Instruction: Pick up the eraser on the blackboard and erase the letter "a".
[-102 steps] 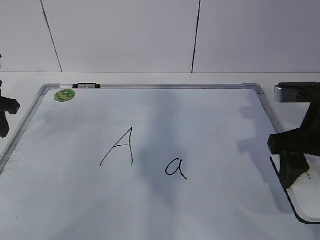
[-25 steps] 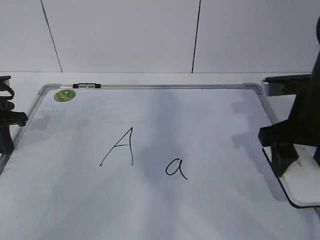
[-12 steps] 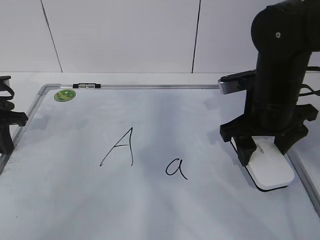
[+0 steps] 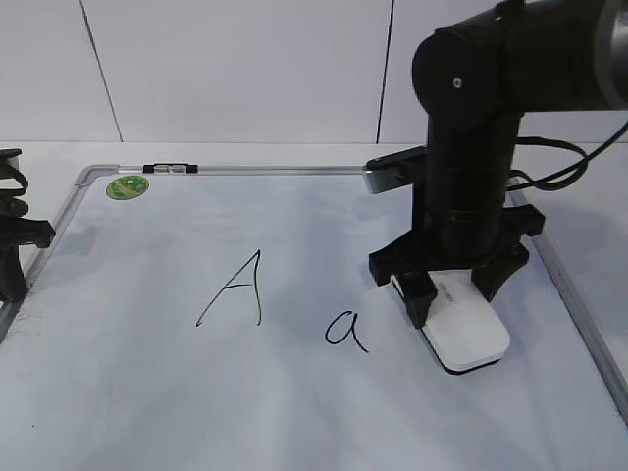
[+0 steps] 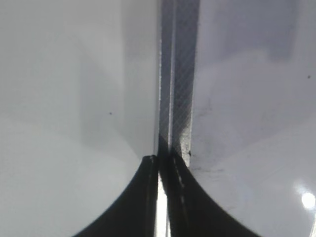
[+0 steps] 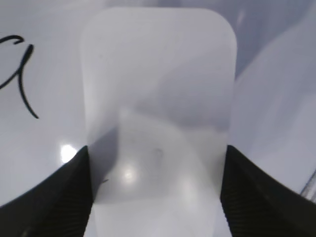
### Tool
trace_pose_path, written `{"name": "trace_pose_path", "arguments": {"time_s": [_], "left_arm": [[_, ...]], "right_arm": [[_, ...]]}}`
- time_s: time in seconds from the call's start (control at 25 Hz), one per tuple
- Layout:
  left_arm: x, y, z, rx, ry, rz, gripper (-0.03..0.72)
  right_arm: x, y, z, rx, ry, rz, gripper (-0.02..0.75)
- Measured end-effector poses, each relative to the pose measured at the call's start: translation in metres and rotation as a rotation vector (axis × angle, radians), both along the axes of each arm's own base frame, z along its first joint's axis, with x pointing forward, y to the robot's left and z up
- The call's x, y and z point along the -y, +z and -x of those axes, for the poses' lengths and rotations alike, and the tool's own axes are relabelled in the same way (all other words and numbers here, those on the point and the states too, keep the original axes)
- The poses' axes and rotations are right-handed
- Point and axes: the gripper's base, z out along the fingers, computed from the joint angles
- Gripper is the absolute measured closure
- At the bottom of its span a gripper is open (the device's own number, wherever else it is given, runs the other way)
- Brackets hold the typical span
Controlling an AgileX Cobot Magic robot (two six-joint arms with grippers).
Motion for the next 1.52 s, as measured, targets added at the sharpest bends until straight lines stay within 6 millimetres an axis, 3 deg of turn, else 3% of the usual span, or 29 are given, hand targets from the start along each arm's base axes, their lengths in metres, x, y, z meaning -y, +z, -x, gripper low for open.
{"name": "trace_pose_path", "arguments": {"time_s": [0.32, 0.96, 1.52], "left_arm": [[0.0, 0.0, 0.0, 0.0, 0.001, 0.001, 0.675], [0.0, 0.0, 0.0, 0.0, 0.001, 0.001, 0.675], [0.0, 0.0, 0.0, 0.0, 0.001, 0.001, 0.675]], "right_arm": [[-0.027, -0.011, 0.002, -0.022, 0.063, -0.01, 0.167], [-0.037, -0.029, -0.011, -0.055, 0.075, -0.013, 0.167], [-0.042, -0.03, -0.008, -0.076, 0.111, -0.034, 0.167]]}}
